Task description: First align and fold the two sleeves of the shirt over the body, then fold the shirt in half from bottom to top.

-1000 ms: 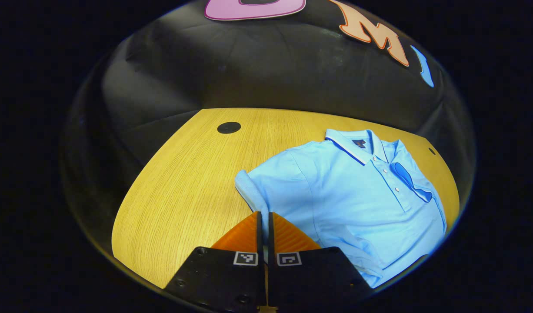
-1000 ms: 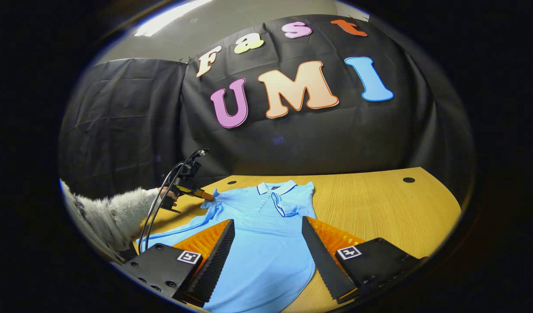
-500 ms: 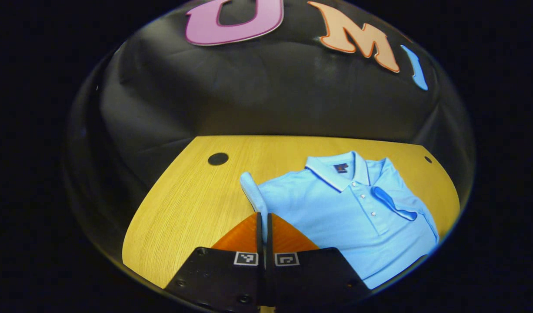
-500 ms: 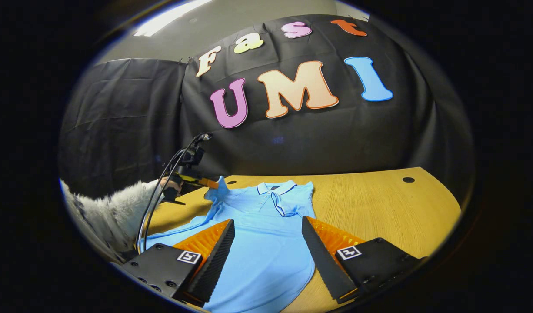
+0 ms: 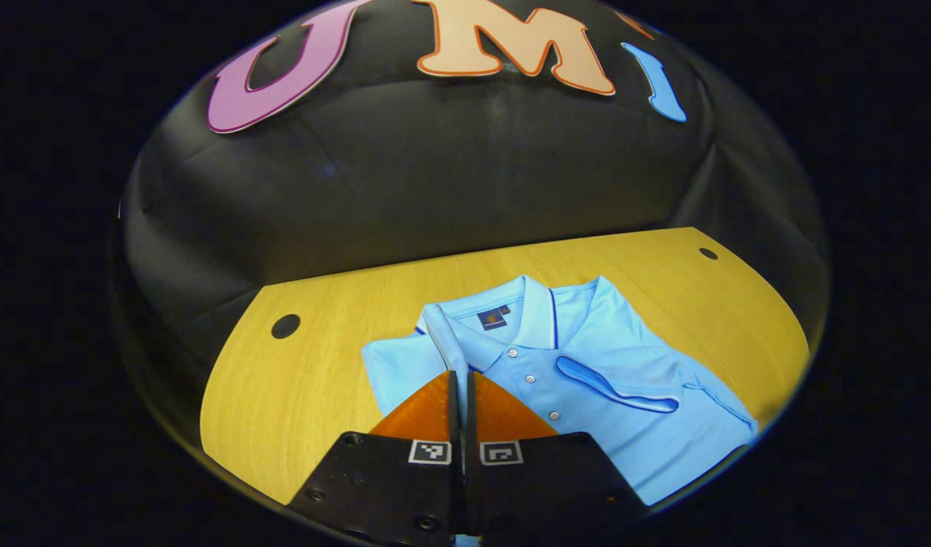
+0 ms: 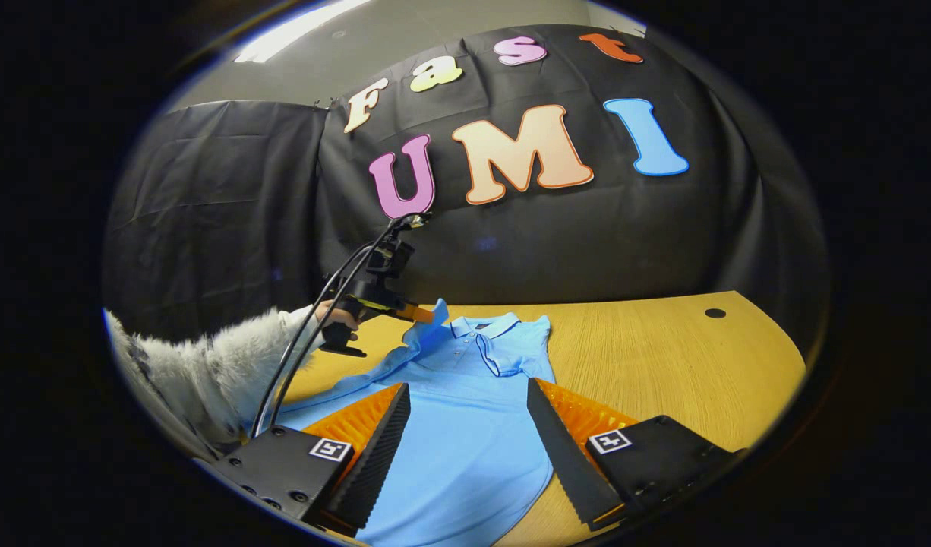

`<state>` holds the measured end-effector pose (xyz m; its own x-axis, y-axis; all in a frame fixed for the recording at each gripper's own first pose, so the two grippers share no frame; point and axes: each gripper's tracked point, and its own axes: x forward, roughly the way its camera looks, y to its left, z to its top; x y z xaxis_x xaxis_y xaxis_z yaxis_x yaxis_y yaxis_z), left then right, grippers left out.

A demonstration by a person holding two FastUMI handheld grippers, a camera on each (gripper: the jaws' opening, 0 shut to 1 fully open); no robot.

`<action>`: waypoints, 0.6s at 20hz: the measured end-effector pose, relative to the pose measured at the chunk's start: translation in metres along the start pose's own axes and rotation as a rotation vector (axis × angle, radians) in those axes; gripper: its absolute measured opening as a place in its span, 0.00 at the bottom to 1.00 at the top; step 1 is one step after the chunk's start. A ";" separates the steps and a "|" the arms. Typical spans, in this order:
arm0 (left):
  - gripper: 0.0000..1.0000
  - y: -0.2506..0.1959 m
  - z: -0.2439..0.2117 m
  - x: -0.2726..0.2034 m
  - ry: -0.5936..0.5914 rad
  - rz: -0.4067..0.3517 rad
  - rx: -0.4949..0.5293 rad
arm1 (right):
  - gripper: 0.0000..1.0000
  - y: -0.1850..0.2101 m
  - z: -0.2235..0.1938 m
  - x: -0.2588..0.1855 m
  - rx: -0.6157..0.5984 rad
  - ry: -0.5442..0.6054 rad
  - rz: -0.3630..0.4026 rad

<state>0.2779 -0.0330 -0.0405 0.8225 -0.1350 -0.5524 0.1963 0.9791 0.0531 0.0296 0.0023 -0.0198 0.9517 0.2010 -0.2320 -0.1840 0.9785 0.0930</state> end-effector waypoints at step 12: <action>0.96 -0.017 -0.023 -0.030 0.015 -0.034 0.010 | 0.97 0.005 -0.009 0.002 0.002 0.027 0.004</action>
<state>0.2375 -0.0425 -0.0437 0.8072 -0.1657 -0.5666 0.2292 0.9725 0.0421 0.0286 0.0080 -0.0288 0.9439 0.2062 -0.2578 -0.1874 0.9776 0.0957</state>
